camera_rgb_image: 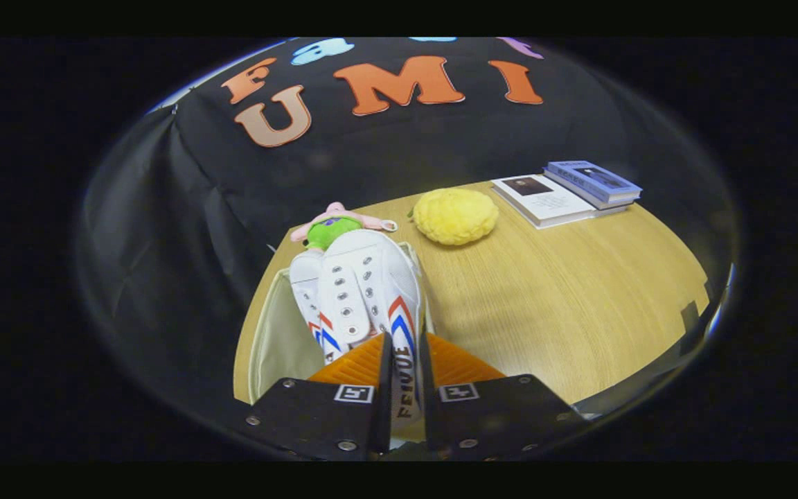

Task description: Open the storage box then place both shoes into the box .Put the left shoe in first, then the right shoe, with the right side of both shoes facing outward in a uniform manner.

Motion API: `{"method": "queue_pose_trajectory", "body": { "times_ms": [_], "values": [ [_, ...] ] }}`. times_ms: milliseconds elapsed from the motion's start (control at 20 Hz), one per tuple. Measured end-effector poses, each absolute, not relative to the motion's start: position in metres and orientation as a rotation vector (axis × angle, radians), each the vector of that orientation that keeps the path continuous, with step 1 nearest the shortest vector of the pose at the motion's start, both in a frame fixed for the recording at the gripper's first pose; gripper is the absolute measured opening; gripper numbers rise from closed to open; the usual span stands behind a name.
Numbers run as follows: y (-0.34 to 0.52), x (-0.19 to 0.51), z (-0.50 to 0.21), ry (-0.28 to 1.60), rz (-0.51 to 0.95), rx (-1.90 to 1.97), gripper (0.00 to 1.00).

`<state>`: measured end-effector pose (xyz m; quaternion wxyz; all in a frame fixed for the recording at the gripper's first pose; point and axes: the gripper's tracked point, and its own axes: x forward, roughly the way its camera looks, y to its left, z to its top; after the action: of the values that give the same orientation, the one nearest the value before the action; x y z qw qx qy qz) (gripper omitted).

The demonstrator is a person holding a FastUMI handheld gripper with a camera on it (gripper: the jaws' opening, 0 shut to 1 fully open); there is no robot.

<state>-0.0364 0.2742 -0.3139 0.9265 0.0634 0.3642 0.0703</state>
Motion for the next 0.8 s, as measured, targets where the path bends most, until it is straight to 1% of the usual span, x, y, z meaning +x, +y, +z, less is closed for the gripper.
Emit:
{"method": "queue_pose_trajectory", "body": {
  "times_ms": [100, 200, 300, 600, 800],
  "values": [
    [0.277, -0.033, -0.306, 0.729, 0.156, 0.110, 0.44],
    [0.274, -0.028, -0.294, 0.704, 0.159, 0.102, 0.80],
    [0.272, -0.019, -0.284, 0.681, 0.168, 0.104, 0.99],
    [0.256, 0.006, -0.237, 0.578, 0.192, 0.083, 0.99],
    [0.233, 0.026, -0.192, 0.481, 0.200, 0.063, 0.98]
  ]
}}
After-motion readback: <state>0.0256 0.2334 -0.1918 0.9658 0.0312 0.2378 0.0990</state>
